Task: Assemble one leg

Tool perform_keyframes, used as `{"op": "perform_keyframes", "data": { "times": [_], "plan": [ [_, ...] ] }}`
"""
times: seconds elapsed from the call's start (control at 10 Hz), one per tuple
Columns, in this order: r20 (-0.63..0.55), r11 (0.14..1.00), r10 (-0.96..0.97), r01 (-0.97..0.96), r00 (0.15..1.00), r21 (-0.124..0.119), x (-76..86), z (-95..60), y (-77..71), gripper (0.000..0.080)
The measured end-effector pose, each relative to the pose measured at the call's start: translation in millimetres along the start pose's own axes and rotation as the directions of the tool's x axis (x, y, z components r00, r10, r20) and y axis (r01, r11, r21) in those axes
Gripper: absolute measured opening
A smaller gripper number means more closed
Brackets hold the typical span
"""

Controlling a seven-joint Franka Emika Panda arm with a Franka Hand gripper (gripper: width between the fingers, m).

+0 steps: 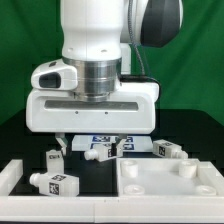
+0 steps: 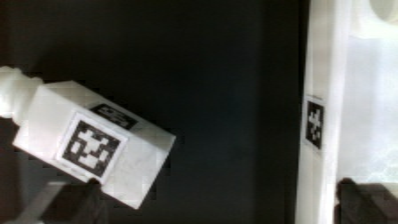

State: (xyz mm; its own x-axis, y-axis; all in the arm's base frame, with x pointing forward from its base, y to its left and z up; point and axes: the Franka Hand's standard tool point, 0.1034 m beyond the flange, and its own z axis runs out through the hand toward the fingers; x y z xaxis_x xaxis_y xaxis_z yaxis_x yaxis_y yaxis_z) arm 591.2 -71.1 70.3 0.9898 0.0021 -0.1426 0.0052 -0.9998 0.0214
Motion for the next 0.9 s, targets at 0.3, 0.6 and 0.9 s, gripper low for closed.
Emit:
{"op": "perform_keyframes", "data": {
  "times": [0.3, 0.6, 0.9],
  "plan": [
    [0.049, 0.999, -0.033, 0.033, 0.998, -0.006, -11.2, 5.9, 14.5, 0.0649],
    [0.188, 0.999, -0.044, 0.045, 0.981, -0.001, -30.7, -4.4, 41.0, 0.0649],
    [0.373, 1.000, -0.003, 0.003, 0.928, 0.001, -32.4, 0.9, 32.3, 0.0649]
  ]
}}
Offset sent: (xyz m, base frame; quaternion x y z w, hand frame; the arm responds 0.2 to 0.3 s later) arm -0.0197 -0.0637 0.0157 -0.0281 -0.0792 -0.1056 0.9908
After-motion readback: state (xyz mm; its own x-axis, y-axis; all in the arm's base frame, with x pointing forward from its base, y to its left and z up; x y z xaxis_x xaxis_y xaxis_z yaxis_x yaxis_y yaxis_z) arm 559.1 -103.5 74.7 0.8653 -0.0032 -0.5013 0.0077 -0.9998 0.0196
